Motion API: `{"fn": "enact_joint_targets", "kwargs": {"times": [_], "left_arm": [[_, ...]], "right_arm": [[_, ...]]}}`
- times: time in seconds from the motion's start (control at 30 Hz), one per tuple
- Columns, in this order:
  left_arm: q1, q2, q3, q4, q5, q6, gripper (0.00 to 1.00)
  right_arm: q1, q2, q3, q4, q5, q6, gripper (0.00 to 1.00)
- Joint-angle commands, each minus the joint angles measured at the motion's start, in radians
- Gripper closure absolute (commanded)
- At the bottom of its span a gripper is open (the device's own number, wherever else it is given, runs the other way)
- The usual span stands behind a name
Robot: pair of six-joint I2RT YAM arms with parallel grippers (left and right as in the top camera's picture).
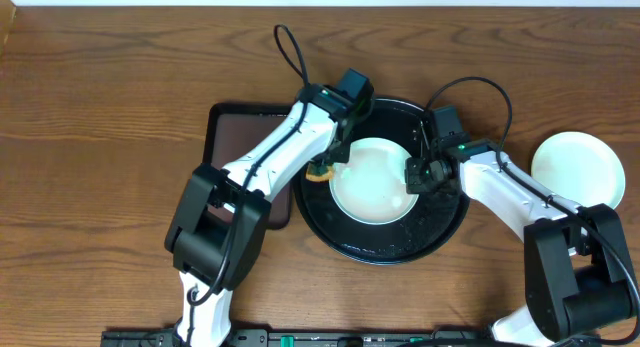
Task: Clean dirty plates on tray and stack at the side
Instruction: 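Scrub the second mint-green plate with the sponge in the left gripper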
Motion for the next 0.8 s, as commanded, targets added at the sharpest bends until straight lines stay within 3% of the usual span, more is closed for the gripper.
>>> {"fn": "enact_joint_targets", "kwargs": {"times": [0.0, 0.17, 0.4, 0.57, 0.67, 0.77], "left_arm": [[0.001, -0.019, 0.027, 0.011, 0.051, 0.009, 0.93], [-0.021, -0.019, 0.019, 0.138, 0.293, -0.002, 0.93], [-0.069, -0.009, -0.071, 0.253, 0.296, -0.122, 0.92], [-0.066, 0.011, -0.151, 0.265, 0.204, -0.148, 0.93], [-0.063, 0.004, -0.152, 0.182, 0.056, -0.115, 0.93], [-0.049, -0.023, -0.11, 0.106, 0.042, -0.115, 0.93]], "right_arm": [[-0.01, 0.013, -0.012, -0.02, 0.092, 0.006, 0.99], [-0.01, 0.013, -0.012, -0.02, 0.092, 0.006, 0.99], [-0.01, 0.013, -0.012, -0.02, 0.092, 0.006, 0.99], [-0.01, 0.013, -0.012, -0.019, 0.092, 0.006, 0.99], [-0.01, 0.013, -0.012, -0.018, 0.091, 0.006, 0.99], [-0.01, 0.013, -0.012, -0.017, 0.092, 0.006, 0.99]]}}
